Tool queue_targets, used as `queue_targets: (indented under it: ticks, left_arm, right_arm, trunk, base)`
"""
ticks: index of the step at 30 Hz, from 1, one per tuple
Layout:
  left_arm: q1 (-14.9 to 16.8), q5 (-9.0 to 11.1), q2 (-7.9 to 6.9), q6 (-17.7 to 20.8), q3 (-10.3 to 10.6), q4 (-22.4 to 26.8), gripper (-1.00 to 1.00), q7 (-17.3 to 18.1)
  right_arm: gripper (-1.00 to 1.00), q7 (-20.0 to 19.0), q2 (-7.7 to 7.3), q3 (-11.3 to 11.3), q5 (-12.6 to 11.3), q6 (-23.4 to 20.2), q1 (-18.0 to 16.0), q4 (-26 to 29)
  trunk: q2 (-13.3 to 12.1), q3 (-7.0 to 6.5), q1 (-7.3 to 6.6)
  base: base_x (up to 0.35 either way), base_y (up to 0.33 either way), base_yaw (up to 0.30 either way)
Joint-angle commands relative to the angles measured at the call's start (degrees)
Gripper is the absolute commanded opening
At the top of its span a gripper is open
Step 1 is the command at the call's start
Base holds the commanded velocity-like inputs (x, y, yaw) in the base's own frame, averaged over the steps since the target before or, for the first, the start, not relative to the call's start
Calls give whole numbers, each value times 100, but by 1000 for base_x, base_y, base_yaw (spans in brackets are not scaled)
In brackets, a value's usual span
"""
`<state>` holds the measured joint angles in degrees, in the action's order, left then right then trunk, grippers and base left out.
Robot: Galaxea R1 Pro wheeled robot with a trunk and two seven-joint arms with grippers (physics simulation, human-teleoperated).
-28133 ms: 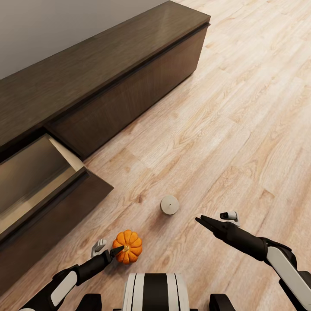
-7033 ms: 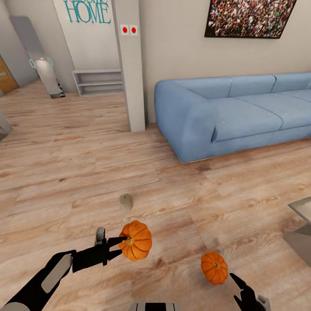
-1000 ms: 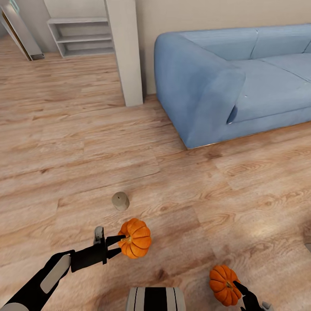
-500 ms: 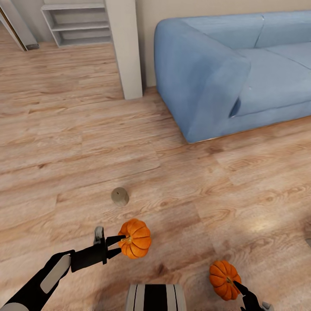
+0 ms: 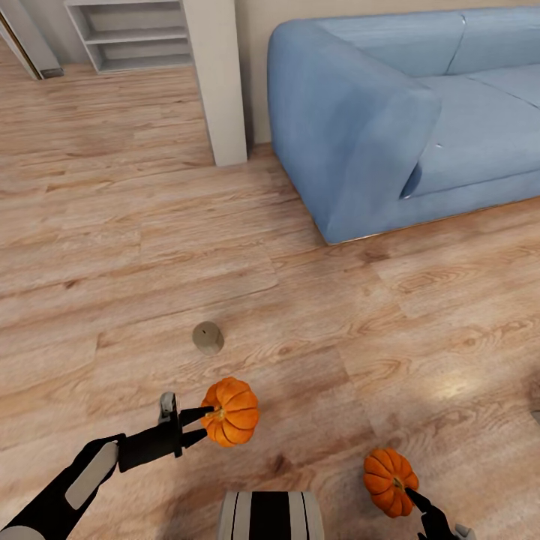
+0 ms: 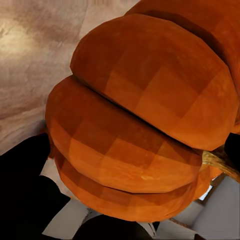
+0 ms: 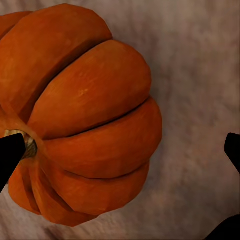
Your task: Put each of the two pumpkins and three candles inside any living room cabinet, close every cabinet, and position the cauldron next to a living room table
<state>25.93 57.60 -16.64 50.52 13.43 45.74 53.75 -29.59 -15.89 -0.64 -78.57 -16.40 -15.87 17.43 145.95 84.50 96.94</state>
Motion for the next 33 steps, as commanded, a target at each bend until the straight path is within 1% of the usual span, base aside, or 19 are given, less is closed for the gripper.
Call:
queue_targets:
  ticks: [1,4,5,6,9,13,19,33]
  left_arm:
    - [3,23,-88,25,32,42,-100,228]
    - [3,7,-300,136,53,415,-100,587]
    - [-6,8,-369,272,55,616,-100,640]
    - [-20,8,-460,461,55,926,-100,690]
    - [-46,26,-570,619,55,1321,-100,731]
    - [-72,29,-599,655,49,1420,-100,741]
    - [-100,43,-603,661,28,1387,-100,758]
    - [-114,40,-594,661,20,1385,-100,760]
  right_arm:
    - [100,-8,-2,-7,-53,-38,-3,-3]
    - [100,-8,-2,-7,-53,-38,-3,-3]
    - [100,-9,-2,-7,-53,-37,-3,-3]
    - [100,-9,-2,-7,-53,-38,-3,-3]
    - [100,-8,-2,-7,-53,-35,-4,-3]
    - [100,-8,-2,-7,-53,-31,-2,-3]
    - [100,-6,-2,-6,-53,-30,-2,-3]
    - [100,-3,-2,-6,-53,-30,-4,-3]
  trunk:
    - [1,3,-1]
    - [1,3,-1]
    - [1,3,-1]
    - [1,3,-1]
    - [1,3,-1]
    - [1,3,-1]
    - [1,3,-1]
    - [1,3,-1]
  base:
    - [0,0,0]
    - [0,0,0]
    - [0,0,0]
    - [0,0,0]
    - [0,0,0]
    - [0,0,0]
    - [3,1,0]
    - [82,23,0]
